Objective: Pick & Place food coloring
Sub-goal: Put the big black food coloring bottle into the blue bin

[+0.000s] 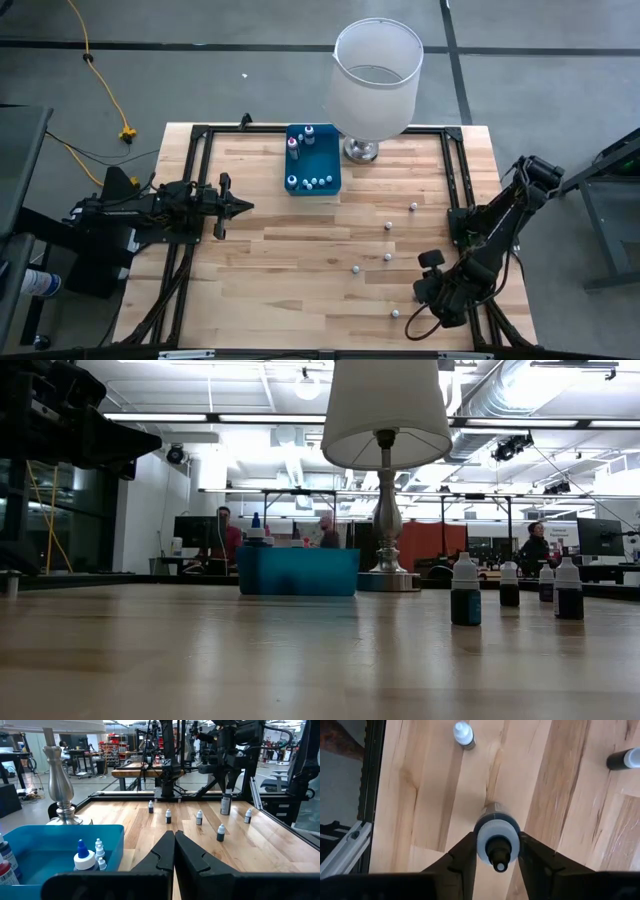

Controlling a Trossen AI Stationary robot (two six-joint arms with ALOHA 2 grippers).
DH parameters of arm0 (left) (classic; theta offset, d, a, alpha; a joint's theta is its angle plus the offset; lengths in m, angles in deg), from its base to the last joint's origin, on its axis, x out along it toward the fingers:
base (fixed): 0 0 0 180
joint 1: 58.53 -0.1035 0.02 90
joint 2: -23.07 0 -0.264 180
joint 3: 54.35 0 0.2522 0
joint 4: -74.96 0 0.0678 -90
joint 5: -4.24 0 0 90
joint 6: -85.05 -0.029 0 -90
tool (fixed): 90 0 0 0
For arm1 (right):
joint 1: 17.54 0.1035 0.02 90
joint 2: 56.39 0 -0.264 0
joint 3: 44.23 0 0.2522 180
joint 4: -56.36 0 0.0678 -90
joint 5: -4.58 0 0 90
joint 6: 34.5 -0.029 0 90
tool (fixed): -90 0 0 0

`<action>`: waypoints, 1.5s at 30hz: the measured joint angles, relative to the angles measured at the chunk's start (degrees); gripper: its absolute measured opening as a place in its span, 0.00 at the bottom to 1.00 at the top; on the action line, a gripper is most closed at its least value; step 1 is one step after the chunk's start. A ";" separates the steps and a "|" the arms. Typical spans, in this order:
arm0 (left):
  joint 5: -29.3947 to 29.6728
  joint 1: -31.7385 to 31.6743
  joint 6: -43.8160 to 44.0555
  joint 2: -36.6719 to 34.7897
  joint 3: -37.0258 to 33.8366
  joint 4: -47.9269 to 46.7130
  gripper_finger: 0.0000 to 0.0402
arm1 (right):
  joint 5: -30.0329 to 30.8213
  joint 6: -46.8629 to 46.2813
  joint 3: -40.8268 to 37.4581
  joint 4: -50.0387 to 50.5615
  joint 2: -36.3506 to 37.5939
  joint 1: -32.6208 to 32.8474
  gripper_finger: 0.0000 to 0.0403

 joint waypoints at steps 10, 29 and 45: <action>0.00 -0.01 -0.01 0.00 0.00 0.00 0.00 | 0.54 0.50 0.00 -2.33 1.39 -3.81 0.28; 0.02 -0.01 -0.01 -0.01 0.00 0.00 0.00 | -12.12 2.98 2.25 -1.41 5.84 -20.57 0.28; 0.02 -0.02 0.00 -0.02 0.00 0.00 0.00 | 1.43 17.22 27.10 4.66 -6.56 -38.08 0.28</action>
